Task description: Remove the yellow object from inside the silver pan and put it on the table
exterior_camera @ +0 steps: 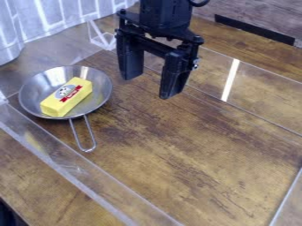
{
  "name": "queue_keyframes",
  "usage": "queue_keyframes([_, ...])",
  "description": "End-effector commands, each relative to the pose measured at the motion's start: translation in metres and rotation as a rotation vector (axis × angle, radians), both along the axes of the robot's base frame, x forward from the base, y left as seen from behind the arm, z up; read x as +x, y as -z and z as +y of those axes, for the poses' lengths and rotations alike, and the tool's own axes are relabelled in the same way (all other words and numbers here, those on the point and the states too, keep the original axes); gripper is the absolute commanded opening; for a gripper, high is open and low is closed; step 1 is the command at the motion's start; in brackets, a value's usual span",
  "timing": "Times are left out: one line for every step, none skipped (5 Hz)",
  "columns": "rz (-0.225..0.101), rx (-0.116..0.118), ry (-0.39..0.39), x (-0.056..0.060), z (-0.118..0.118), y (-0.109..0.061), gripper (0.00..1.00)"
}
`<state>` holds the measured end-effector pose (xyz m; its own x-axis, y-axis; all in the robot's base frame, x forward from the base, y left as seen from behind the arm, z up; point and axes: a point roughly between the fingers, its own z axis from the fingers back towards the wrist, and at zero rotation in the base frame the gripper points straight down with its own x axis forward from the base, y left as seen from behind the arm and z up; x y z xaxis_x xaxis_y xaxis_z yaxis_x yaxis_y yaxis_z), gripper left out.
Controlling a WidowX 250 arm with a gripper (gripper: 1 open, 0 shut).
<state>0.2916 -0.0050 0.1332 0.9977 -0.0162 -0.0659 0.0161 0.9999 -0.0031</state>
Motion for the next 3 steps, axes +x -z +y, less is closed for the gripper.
queue_keyframes([0.014,0.002,0.001,-0.001,0.002,0.005,1.00])
queue_keyframes([0.025,0.013,-0.015,-0.005,0.015,0.008,1.00])
queue_keyframes([0.035,0.016,-0.024,-0.007,0.021,0.012,1.00])
